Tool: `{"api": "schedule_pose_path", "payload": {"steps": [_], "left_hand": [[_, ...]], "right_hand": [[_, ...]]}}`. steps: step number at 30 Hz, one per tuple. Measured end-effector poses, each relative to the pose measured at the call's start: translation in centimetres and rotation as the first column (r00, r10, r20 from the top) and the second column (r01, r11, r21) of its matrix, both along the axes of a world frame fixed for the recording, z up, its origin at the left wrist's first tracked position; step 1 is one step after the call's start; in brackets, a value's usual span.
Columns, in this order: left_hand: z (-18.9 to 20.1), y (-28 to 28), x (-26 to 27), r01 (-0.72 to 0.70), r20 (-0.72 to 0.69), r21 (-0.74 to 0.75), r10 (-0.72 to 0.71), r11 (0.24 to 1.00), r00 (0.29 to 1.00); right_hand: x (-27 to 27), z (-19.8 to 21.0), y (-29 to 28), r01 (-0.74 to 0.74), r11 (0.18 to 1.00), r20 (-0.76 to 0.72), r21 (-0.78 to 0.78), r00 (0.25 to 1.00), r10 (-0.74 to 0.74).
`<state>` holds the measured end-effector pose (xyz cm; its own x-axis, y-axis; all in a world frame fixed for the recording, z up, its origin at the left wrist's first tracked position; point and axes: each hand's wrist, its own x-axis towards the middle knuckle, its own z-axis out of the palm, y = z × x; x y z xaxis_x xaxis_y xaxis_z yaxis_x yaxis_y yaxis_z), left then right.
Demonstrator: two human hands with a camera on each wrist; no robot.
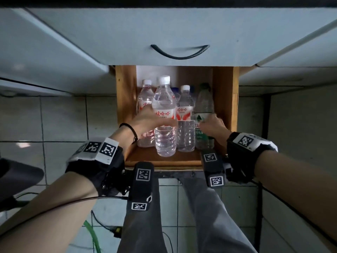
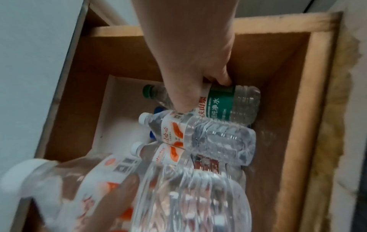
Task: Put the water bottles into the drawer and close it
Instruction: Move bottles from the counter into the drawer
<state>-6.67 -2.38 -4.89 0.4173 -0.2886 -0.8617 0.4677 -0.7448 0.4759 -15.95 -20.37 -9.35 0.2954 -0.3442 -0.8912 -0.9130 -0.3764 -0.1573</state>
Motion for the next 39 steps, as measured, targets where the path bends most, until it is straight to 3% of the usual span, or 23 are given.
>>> {"api": "schedule_pose_path", "payload": {"steps": [6, 9, 12, 15, 17, 19, 20, 22, 25, 27, 30, 32, 34, 37, 39], "left_hand": [[-1.0, -2.2, -0.4, -0.028, -0.023, 0.014, 0.028, 1.0, 0.999], [-1.2, -4.1, -0.8, 0.007, -0.053, -0.064, -0.01, 0.998, 0.999], [-0.8, -5.7, -1.2, 0.036, -0.108, -0.128, -0.05, 0.991, 0.993], [-0.5, -6.2, -1.4, -0.051, -0.261, -0.25, -0.017, 0.967, 0.965], [-0.9, -6.5, -1.3, -0.06, -0.273, -0.268, -0.016, 0.962, 0.962], [-2.1, -7.0, -1.7, 0.222, -0.042, -0.19, -0.234, 0.956, 0.971], [-3.3, -7.2, -2.1, 0.416, 0.127, -0.093, -0.404, 0.904, 0.906], [-5.2, -7.3, -2.8, 0.714, 0.396, 0.14, -0.7, 0.686, 0.595], [-6.8, -6.3, -2.6, 0.857, 0.483, 0.352, -0.857, 0.377, 0.179], [-7.3, -6.0, -2.5, 0.86, 0.474, 0.44, -0.88, 0.259, 0.023], [-7.3, -5.6, -2.9, 0.824, 0.497, 0.504, -0.867, 0.258, -0.032], [-7.5, -5.5, -3.2, 0.775, 0.411, 0.618, -0.894, 0.132, -0.176], [-7.8, -5.6, -3.5, 0.743, 0.329, 0.667, -0.913, 0.045, -0.241], [-7.7, -5.8, -4.1, 0.738, 0.338, 0.674, -0.906, 0.044, -0.255], [-7.6, -5.3, -4.1, 0.78, 0.399, 0.615, -0.9, 0.12, -0.176]], "right_hand": [[-0.5, 1.6, 0.2, 0.056, 0.998, 0.156, 0.034, 0.986, -0.06], [-0.5, 2.8, -0.2, -0.027, 0.976, 0.312, 0.218, 0.949, -0.043], [-0.7, 3.4, -0.3, 0.008, 0.895, 0.253, 0.446, 0.958, -0.134], [-1.3, 2.9, -1.0, 0.137, 0.931, 0.245, 0.338, 0.942, -0.228], [-1.7, 2.5, -1.6, 0.224, 0.94, 0.252, 0.259, 0.923, -0.29], [-2.1, 2.3, -1.8, 0.235, 0.944, 0.248, 0.234, 0.924, -0.291], [-2.4, 2.2, -1.8, 0.234, 0.947, 0.245, 0.222, 0.926, -0.286], [-2.7, 1.9, -1.6, 0.261, 0.944, 0.245, 0.201, 0.92, -0.307], [-2.6, 1.4, -1.5, 0.32, 0.927, 0.239, 0.195, 0.902, -0.361], [-2.4, 1.3, -1.6, 0.319, 0.929, 0.244, 0.189, 0.901, -0.359], [-2.0, 1.3, -1.3, 0.352, 0.914, 0.251, 0.201, 0.884, -0.395], [-1.8, 1.3, -1.3, 0.383, 0.9, 0.243, 0.208, 0.871, -0.427], [-1.7, 1.4, -1.2, 0.406, 0.892, 0.23, 0.201, 0.865, -0.446], [-1.6, 1.1, -1.3, 0.417, 0.888, 0.221, 0.191, 0.864, -0.453], [-1.6, 0.7, -1.4, 0.421, 0.888, 0.202, 0.184, 0.868, -0.453]]}}
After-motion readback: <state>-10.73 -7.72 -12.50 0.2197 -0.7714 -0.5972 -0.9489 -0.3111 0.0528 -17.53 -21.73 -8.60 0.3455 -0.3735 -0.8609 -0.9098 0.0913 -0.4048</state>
